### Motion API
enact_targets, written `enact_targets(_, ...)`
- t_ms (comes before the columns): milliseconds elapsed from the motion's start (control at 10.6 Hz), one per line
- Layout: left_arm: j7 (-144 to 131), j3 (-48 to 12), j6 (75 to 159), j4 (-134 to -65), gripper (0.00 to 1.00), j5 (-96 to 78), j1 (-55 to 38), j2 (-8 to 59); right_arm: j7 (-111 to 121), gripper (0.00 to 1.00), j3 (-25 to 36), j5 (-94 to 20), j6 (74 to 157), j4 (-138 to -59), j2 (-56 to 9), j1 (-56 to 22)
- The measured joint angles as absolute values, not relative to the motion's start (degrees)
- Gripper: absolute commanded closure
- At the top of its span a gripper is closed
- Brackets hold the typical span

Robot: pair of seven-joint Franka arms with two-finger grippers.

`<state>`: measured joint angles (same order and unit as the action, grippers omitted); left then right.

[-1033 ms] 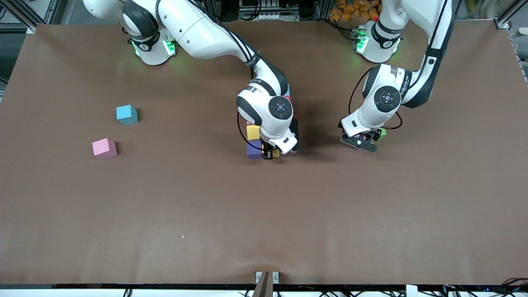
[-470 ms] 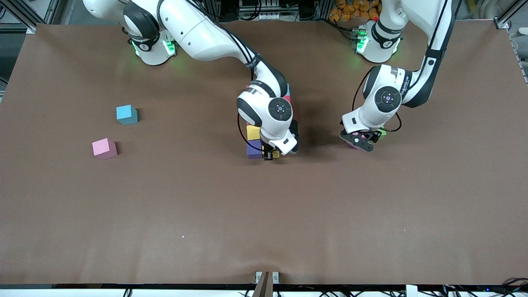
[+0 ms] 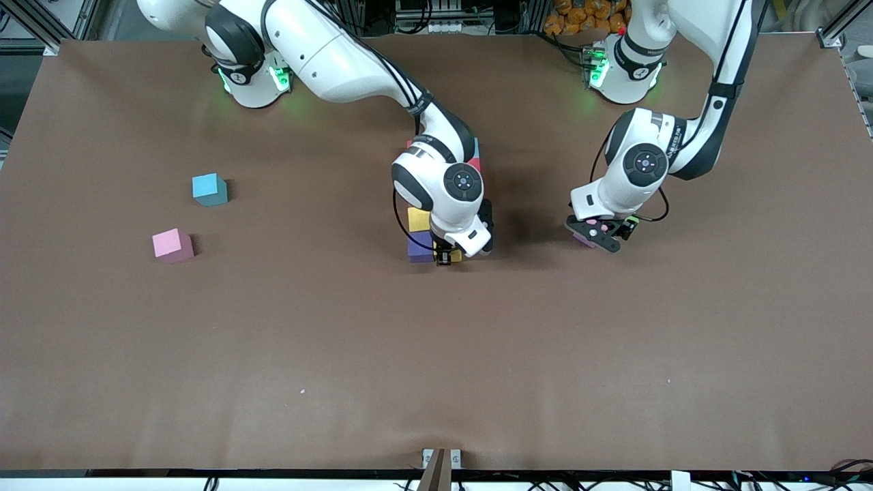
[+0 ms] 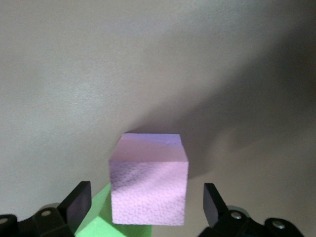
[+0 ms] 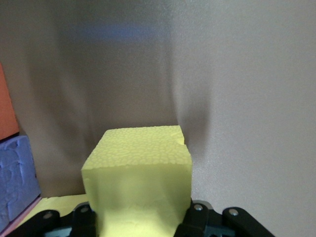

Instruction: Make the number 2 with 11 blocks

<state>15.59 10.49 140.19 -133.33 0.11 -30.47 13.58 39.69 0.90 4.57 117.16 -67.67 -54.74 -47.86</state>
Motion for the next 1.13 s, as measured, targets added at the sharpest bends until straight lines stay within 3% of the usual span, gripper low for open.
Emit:
enact_targets(94, 15.71, 10.48, 140.21, -133.33, 0.0, 0.12, -30.38, 13.58, 39.69, 0.0, 0.9, 4.57, 117.17, -67.67, -54.79, -47.9)
enact_targets(751, 15.71, 10.34, 141.75, -133.44, 0.0, 0.12, -30.44, 15.59, 39.56, 0.0, 1.03, 4.54, 117.21, -66.4, -54.51, -47.98)
enact_targets(1127, 15.71, 10.22, 142.42, -133.46, 0.19, 0.12, -30.53, 16.61, 38.3, 0.0, 1.19, 4.46, 114.55, -65.37, -52.99, -47.83)
